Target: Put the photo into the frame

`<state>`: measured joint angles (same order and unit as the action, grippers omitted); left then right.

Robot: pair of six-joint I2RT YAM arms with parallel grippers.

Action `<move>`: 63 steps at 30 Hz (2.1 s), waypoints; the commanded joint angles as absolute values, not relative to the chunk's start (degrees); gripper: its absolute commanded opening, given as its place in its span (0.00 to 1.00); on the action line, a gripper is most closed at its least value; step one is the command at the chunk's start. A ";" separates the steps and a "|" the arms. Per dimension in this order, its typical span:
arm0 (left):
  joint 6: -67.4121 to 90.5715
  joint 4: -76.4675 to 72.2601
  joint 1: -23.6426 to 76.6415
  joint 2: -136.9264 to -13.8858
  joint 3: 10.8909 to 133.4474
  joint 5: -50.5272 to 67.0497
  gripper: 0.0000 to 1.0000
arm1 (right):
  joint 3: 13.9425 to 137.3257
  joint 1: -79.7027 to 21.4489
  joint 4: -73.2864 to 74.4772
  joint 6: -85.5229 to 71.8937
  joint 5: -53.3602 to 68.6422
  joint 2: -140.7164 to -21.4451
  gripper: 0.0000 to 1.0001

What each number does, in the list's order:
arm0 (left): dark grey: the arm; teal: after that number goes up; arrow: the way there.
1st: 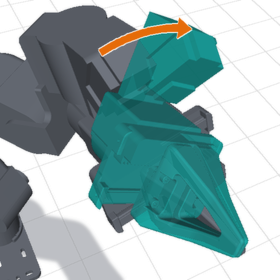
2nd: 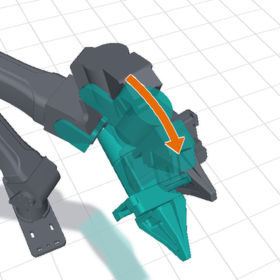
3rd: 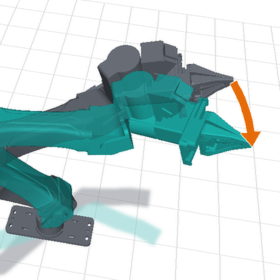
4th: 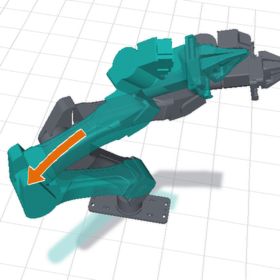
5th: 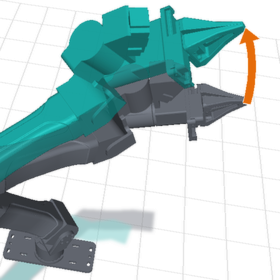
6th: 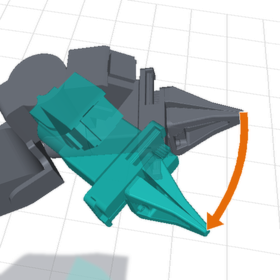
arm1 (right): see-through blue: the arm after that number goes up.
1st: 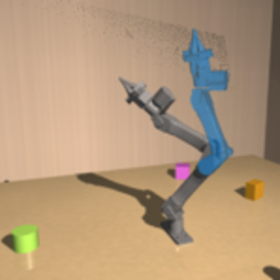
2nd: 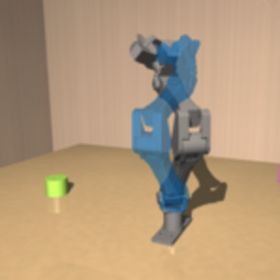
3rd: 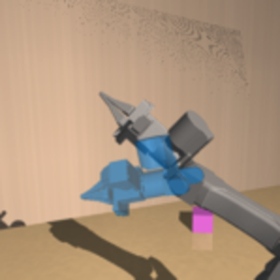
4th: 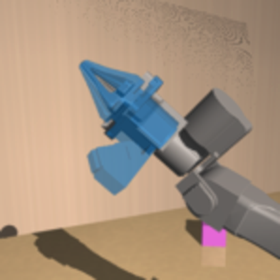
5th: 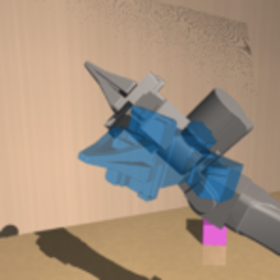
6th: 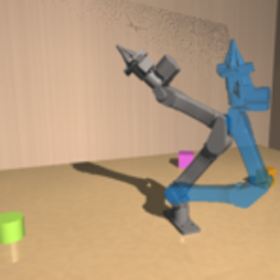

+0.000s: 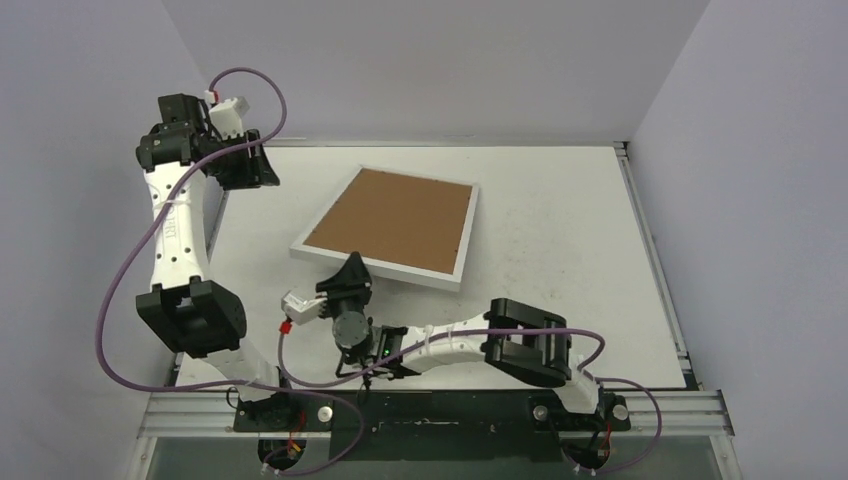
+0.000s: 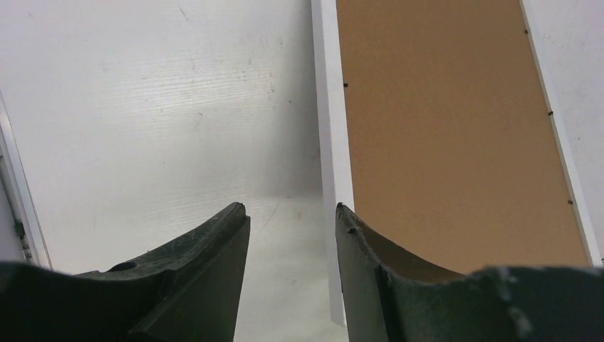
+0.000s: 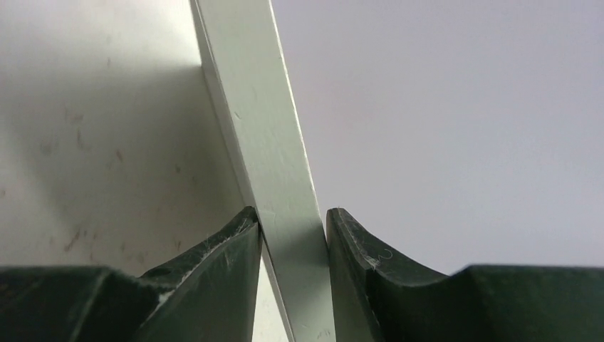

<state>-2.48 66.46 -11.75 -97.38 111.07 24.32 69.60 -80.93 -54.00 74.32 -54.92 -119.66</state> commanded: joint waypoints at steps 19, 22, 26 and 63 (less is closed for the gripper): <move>-2.40 65.63 -28.41 -89.65 105.42 42.69 0.45 | 130.36 -77.99 -8.09 56.31 -53.62 -115.34 0.05; -2.82 65.53 -29.60 -89.40 104.55 43.41 0.45 | 135.34 -75.96 -4.90 52.38 -54.19 -115.70 0.05; -3.42 65.36 -29.62 -89.01 103.23 43.51 0.45 | 135.92 -71.06 -0.47 45.60 -55.16 -113.62 0.05; -4.16 53.18 -11.53 -90.17 80.30 33.33 0.47 | 70.14 -9.84 13.29 -20.67 -6.92 -90.73 0.45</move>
